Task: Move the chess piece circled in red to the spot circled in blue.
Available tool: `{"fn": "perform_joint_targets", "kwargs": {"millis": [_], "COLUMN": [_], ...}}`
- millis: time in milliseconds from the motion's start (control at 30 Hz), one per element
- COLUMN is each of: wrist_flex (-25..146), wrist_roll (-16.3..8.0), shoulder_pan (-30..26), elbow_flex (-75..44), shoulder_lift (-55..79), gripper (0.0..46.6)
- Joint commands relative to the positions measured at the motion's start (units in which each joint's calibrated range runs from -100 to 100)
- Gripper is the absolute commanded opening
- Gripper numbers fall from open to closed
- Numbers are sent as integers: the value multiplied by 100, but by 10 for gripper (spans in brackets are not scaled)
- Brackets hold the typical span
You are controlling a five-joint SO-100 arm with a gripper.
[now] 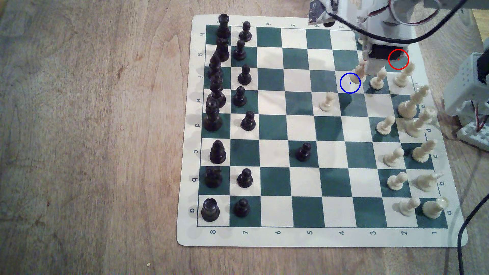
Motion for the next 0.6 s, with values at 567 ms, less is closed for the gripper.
{"fn": "perform_joint_targets", "kwargs": {"millis": [567], "wrist_flex": [-450], "wrist_roll": [88], "shoulder_pan": [220], "elbow_flex": [-277], "shoulder_lift": [616], "gripper": [4]}}
